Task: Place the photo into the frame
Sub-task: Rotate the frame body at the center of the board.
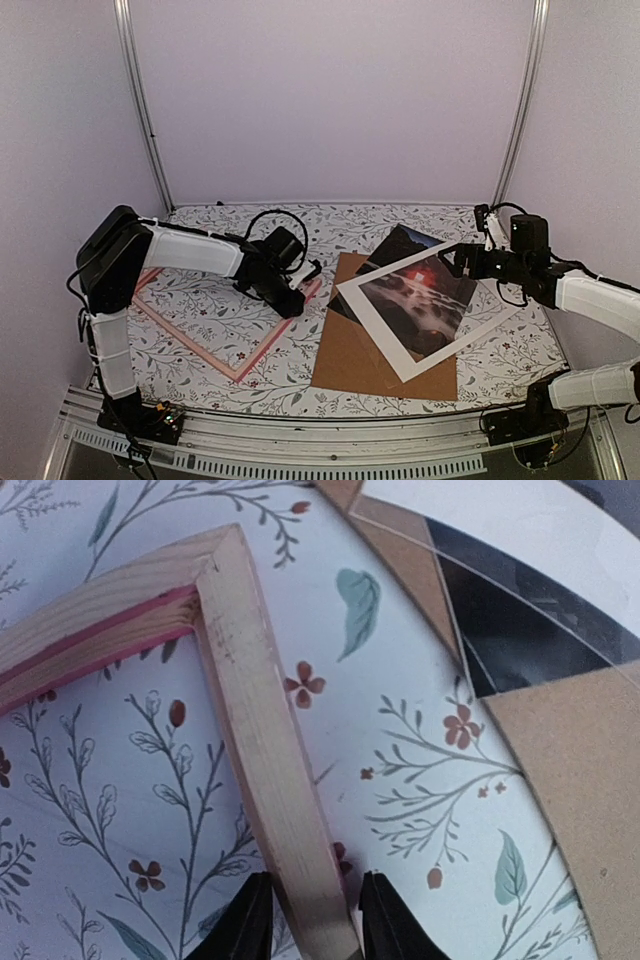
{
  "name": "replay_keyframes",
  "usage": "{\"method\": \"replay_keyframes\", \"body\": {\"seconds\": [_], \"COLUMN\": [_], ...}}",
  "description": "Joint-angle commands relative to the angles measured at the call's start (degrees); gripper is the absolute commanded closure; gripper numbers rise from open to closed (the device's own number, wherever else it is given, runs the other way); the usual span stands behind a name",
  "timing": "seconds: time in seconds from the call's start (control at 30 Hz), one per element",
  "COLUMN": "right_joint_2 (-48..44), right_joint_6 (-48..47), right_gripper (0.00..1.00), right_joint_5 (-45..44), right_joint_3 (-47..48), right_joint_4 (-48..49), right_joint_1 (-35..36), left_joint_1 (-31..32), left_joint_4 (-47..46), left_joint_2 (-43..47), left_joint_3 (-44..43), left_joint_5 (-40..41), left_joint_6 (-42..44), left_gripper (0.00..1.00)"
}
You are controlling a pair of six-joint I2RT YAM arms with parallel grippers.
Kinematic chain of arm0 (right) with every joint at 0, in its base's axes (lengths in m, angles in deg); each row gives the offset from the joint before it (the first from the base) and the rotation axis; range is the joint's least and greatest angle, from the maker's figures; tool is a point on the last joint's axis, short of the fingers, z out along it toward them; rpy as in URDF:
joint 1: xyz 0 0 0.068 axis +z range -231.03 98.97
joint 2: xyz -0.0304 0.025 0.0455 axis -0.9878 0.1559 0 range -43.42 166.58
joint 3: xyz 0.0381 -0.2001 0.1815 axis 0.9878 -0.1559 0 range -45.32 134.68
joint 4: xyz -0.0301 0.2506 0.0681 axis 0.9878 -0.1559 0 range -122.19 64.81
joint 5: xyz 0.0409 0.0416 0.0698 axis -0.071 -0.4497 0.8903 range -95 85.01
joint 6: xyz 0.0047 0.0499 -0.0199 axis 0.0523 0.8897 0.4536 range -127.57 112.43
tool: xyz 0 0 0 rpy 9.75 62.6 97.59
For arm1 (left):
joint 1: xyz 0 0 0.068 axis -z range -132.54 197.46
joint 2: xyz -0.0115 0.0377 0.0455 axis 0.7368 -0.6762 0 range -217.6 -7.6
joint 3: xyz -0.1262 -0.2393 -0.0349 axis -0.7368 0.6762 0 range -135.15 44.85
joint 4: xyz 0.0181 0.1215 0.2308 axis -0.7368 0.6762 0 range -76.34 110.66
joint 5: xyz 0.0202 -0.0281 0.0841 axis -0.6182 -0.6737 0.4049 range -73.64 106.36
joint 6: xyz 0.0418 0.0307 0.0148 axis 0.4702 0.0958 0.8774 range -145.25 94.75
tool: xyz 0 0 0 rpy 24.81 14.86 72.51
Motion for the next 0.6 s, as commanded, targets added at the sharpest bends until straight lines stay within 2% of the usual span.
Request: {"method": "replay_keyframes", "body": {"seconds": [0.0, 0.3, 0.57], "right_joint_2": [0.1, 1.4, 0.7], "right_joint_6": [0.4, 1.0, 1.1], "right_gripper": [0.01, 0.01, 0.01], "right_joint_5": [-0.6, 0.4, 0.2], "right_joint_3": [-0.5, -0.5, -0.5], "right_joint_4": [1.5, 2.6, 1.8], "right_joint_1": [0.3, 0.3, 0.5], "left_joint_1": [2.4, 4.8, 3.9], "left_joint_4": [6.6, 12.3, 10.2], "left_joint_2": [2.4, 6.3, 13.4], "left_joint_3": [1.0, 6.6, 7.1], "left_joint_5": [-8.0, -6.0, 3.2], "left_joint_6": [8.5, 14.2, 7.4], "left_gripper": [0.66, 0.61, 0.33]}}
